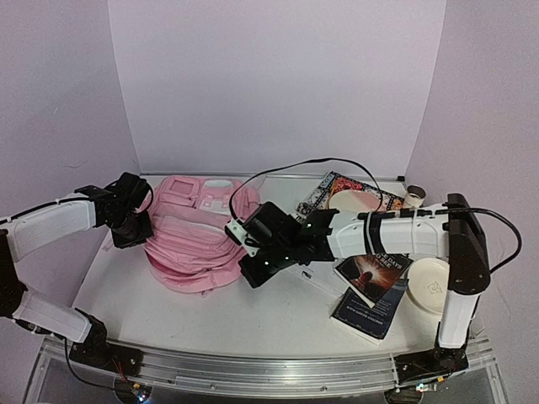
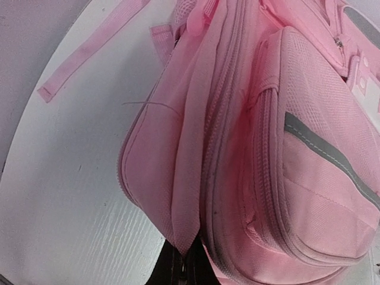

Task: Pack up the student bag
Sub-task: Adjust the student bag at the center of the board.

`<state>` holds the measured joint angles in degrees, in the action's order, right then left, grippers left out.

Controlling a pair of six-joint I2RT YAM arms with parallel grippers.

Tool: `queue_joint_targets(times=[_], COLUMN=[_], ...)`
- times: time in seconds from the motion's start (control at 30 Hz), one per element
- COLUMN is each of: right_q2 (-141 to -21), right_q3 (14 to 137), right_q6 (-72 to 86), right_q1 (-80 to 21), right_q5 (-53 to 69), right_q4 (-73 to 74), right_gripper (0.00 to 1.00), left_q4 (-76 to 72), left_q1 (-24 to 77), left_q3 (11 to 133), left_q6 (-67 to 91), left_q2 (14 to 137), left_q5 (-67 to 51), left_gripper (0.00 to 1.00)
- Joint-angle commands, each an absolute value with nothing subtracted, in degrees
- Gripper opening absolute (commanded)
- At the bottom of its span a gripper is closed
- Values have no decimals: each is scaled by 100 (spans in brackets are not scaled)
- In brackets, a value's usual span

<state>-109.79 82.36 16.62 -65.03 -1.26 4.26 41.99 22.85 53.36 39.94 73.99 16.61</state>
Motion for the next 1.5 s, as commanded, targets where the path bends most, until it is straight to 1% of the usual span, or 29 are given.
queue_joint_targets(times=[0.0, 0.13, 0.27, 0.37, 0.43, 0.57, 0.73, 0.97, 1.2, 1.3, 1.33, 1.4, 1.47], right_q2=[-11218, -11526, -11760, -11751, -11794, -11858, -12049, -12289, -12373, -12363, -12407, -12541, -12644], right_q3=[8481, 8721, 8651, 8386, 8246, 8015, 7941, 7839, 7694, 7610, 7663, 7859, 8057], right_q6=[1992, 2049, 2354, 2676, 2853, 3060, 2952, 2930, 3077, 3132, 3142, 3204, 3301], right_q1=[-6585, -6470, -6129, -5940, -5807, -5573, -5313, -5245, -5239, -5221, -5221, -5226, -5248], right_q5=[325, 560, 1067, 1412, 1646, 1933, 2178, 2380, 2437, 2357, 2407, 2595, 2773], right_q4=[208, 70, -315, -873, -1196, -1675, -1836, -1917, -2115, -2201, -2209, -2268, -2382], right_gripper=[3, 17, 24, 35, 38, 39, 40, 40, 42, 46, 47, 48, 49], left_q4=[3902, 3868, 3795, 3671, 3546, 3384, 3376, 3367, 3356, 3338, 3317, 3267, 3228], left_q1=[2286, 2288, 2285, 2277, 2278, 2259, 2203, 2180, 2182, 2180, 2180, 2179, 2180], left_q3=[5730, 5407, 5201, 5062, 4972, 4840, 4834, 4954, 4927, 4893, 4883, 4870, 4863], left_q6=[3750, 3982, 4283, 4570, 4729, 4949, 5001, 5042, 5098, 5131, 5139, 5156, 5142], left_q2=[7265, 7057, 6912, 6878, 6843, 6839, 6889, 7014, 7090, 7123, 7149, 7183, 7206], left_q5=[1255, 741, 424, 162, -43, -253, -170, -192, -225, -228, -269, -391, -516], left_gripper=[0, 0, 0, 0, 0, 0, 0, 0, 0, 1, 2, 9, 22])
